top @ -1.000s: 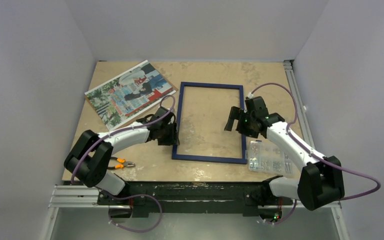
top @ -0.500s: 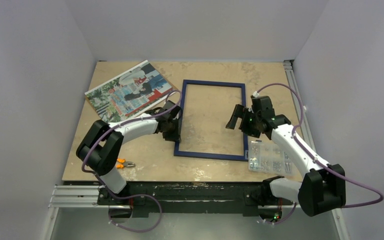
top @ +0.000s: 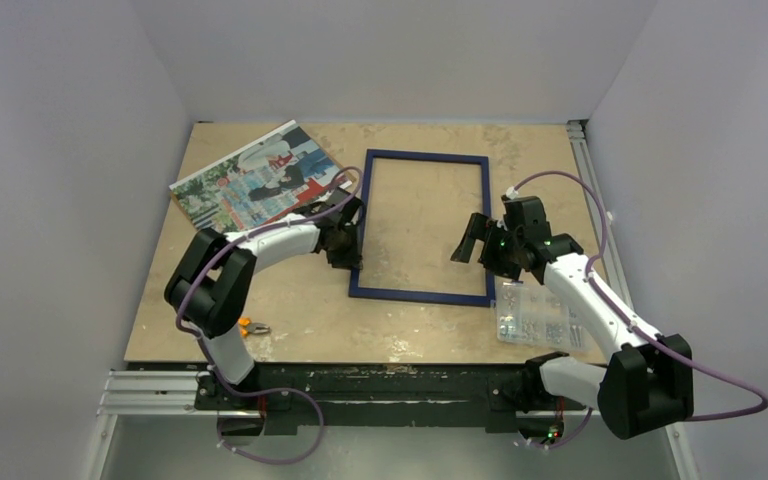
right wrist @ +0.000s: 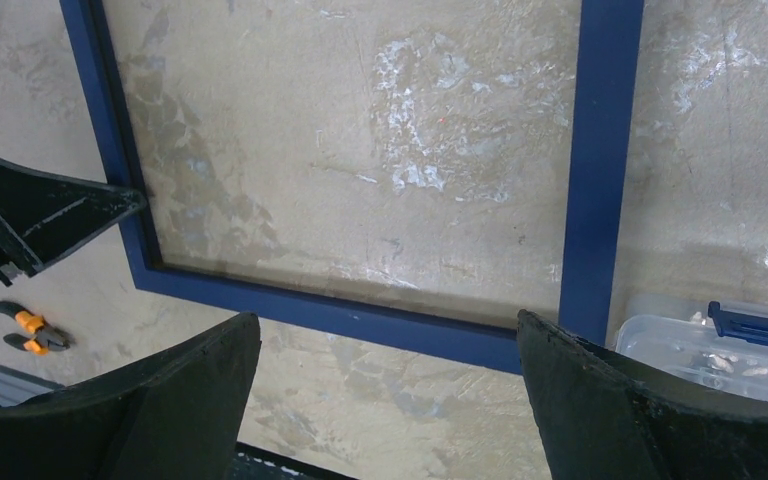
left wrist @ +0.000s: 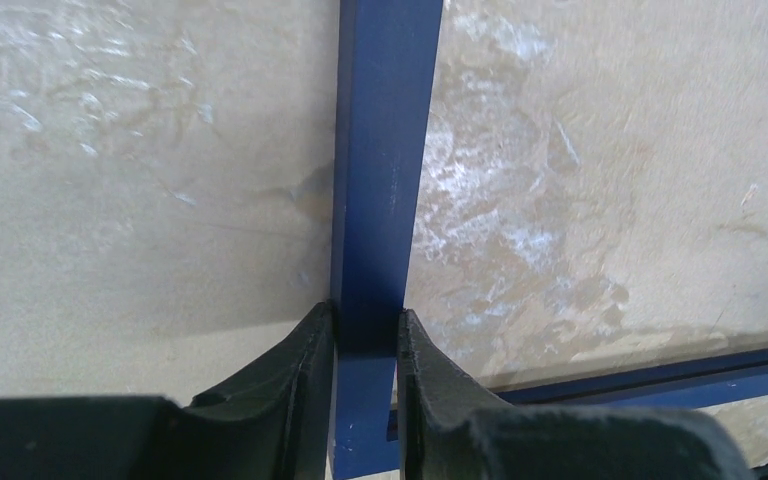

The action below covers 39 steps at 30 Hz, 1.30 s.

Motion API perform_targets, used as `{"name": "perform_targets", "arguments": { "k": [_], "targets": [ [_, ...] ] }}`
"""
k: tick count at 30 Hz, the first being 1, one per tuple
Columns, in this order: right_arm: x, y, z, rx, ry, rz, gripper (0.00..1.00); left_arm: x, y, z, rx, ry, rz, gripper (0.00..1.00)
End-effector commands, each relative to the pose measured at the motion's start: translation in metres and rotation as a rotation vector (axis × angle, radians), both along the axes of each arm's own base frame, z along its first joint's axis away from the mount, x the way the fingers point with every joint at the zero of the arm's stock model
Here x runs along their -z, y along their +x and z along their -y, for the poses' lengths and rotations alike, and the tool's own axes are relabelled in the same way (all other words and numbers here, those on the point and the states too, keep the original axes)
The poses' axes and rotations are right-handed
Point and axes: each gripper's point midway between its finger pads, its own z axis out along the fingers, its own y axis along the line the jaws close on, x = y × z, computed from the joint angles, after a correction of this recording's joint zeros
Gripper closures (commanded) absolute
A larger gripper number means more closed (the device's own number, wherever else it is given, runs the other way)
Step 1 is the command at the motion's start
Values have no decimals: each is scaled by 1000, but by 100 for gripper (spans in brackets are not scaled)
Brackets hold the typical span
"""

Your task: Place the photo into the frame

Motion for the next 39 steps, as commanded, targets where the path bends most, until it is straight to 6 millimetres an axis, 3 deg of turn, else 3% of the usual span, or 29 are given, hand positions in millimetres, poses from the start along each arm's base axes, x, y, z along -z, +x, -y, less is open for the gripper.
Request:
{"name": "perform_targets", "arguments": {
  "k": [1,11,13,17,20,25,32,35,39],
  "targets": [
    [-7,1,-1,4,17,25,2,-11,30,-2,-86,-57,44,100],
    [-9,-1,3,-9,-8,27,2,-17,37,4,-61,-80,54,100],
    [-8,-1,6,-2,-22,24,2,-20,36,7,-56,-107,64,91],
    [-8,-6,-3,-31,12,9,2,-31,30,13,-44,-172,86,59],
    [-7,-13,-10,-61,7,-7,3,-50,27,16,-32,-223,121,41],
    [3,-34,-32,-134,-13,-70,3,-85,17,2,-41,-212,176,26],
    [33,-64,-25,-90,-88,-191,3,-141,5,-35,-88,-136,324,15],
    [49,-80,-19,-69,-114,-254,3,-161,0,-42,-98,-150,374,13],
    [62,-87,-2,-12,-204,-297,1,-179,-5,-46,-98,-175,406,12]
  ]
}}
